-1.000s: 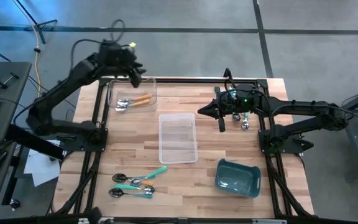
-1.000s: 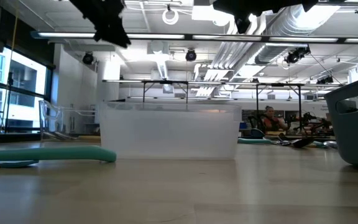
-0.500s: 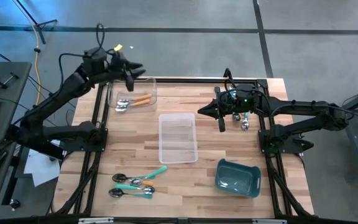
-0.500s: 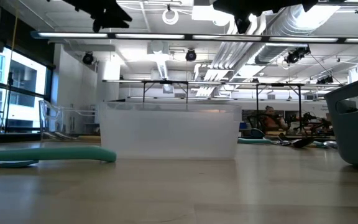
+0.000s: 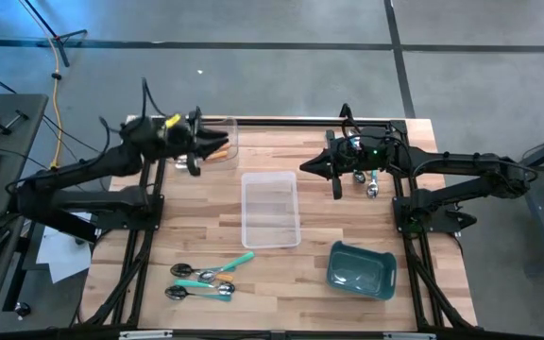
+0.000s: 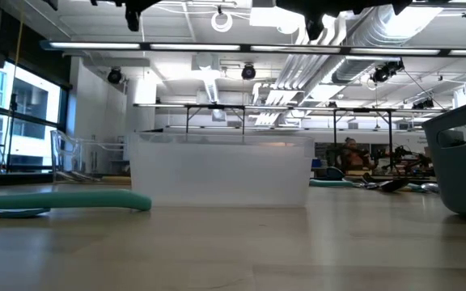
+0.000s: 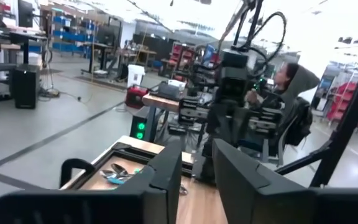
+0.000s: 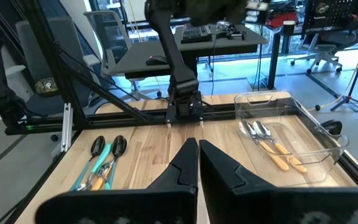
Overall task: Sort silverware by color (type)
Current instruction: Adjust the blue spoons on the table
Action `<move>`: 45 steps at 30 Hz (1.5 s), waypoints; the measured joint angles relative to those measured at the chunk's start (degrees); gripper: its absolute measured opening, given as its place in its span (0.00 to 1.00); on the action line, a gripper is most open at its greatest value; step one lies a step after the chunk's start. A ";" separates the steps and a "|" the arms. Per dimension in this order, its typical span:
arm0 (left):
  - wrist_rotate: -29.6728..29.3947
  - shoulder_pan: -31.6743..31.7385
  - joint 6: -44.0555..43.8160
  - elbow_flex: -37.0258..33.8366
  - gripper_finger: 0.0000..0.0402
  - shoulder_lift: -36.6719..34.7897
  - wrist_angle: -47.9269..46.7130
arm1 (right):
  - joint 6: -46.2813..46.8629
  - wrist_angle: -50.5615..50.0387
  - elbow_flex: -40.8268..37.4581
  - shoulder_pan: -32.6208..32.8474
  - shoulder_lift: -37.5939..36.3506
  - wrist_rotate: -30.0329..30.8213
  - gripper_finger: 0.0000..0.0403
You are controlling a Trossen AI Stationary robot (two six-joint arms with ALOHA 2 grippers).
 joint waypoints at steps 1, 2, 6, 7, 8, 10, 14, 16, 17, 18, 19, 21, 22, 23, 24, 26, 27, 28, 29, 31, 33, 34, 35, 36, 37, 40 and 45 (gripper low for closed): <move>-1.70 -1.59 0.01 -1.34 0.18 -0.73 1.07 | -0.01 0.01 0.00 0.01 0.00 0.02 0.00; -3.48 -3.10 0.01 -2.56 0.16 -1.40 2.14 | -0.01 0.12 0.00 0.02 0.00 0.00 0.00; -9.30 -7.66 0.86 -7.34 0.08 -3.33 6.19 | -0.03 0.66 0.00 0.00 0.00 0.02 0.00; -10.26 -8.34 1.34 -8.35 0.05 -3.64 6.88 | -0.03 0.80 0.00 0.00 0.00 0.02 0.00; -11.11 -8.83 1.73 -9.24 0.03 -3.83 7.92 | -0.03 1.02 0.00 0.02 0.00 0.02 0.00; -11.87 -9.11 2.02 -10.33 0.01 -3.93 8.88 | -0.03 1.35 0.00 0.01 0.00 0.00 0.00; -12.22 -9.02 2.55 -10.78 0.01 -3.85 8.93 | -0.03 1.75 0.00 0.02 0.00 0.02 0.00; -12.22 -9.02 2.60 -10.78 0.00 -3.85 8.98 | -0.03 1.73 0.00 0.02 0.00 0.02 0.00; -12.22 -9.02 2.61 -10.78 0.00 -3.85 8.96 | -0.03 1.73 0.00 0.01 0.00 0.02 0.00; -12.22 -9.02 2.69 -10.78 0.00 -3.85 8.96 | -0.03 1.73 0.00 0.02 0.00 0.02 0.00; -12.22 -9.02 2.98 -10.78 0.00 -3.85 8.98 | -0.03 1.73 0.00 0.02 0.00 0.02 0.00; -12.22 -9.02 3.04 -10.78 0.00 -3.85 8.96 | -0.03 1.73 0.00 0.02 0.00 0.01 0.00; -12.22 -9.02 3.04 -10.78 0.00 -3.85 8.96 | -0.03 1.73 0.00 0.00 0.00 0.02 0.00; -12.22 -9.02 3.03 -10.78 0.00 -3.85 8.96 | -0.03 1.70 0.00 0.00 0.00 0.02 0.00; -12.22 -9.02 3.04 -10.78 0.00 -3.85 8.96 | -0.03 1.70 0.00 0.00 0.00 0.02 0.00; -12.22 -9.00 3.02 -10.78 0.00 -3.85 8.96 | -0.03 1.70 0.00 0.02 0.00 0.02 0.00; -12.22 -9.00 3.02 -10.78 0.00 -3.85 8.96 | -0.03 1.69 0.00 0.02 0.00 0.01 0.00; -12.22 -9.00 3.03 -10.78 0.00 -3.85 8.96 | -0.03 1.70 0.00 0.01 0.00 0.01 0.00; -12.22 -8.98 3.04 -10.78 0.00 -3.85 8.96 | -0.03 1.68 0.00 0.00 0.00 0.01 0.00; -12.22 -8.98 3.02 -10.78 0.00 -3.85 8.95 | -0.03 1.68 0.00 0.02 0.00 0.02 0.00; -12.22 -8.98 3.02 -10.78 0.00 -3.85 8.94 | 0.01 1.68 0.00 0.01 0.00 0.02 0.00; -12.22 -8.98 3.02 -10.76 0.00 -3.85 8.94 | 0.21 1.68 0.00 0.02 0.00 0.01 0.00; -12.22 -8.98 3.00 -10.76 0.00 -3.85 8.92 | 0.54 1.68 0.00 0.01 0.00 0.01 0.00; -12.22 -8.98 2.94 -10.76 0.00 -3.85 8.92 | 1.18 1.68 0.00 0.01 0.00 0.01 0.00; -12.20 -8.98 2.57 -10.76 0.00 -3.85 8.92 | 1.67 1.68 0.00 0.02 0.00 0.01 0.00; -11.77 -8.98 1.63 -10.76 0.00 -3.85 8.92 | 3.42 1.66 0.00 0.02 0.00 0.00 0.00; -11.08 -8.98 1.53 -10.76 0.00 -3.85 8.89 | 4.90 1.65 0.00 -0.09 0.00 0.02 0.00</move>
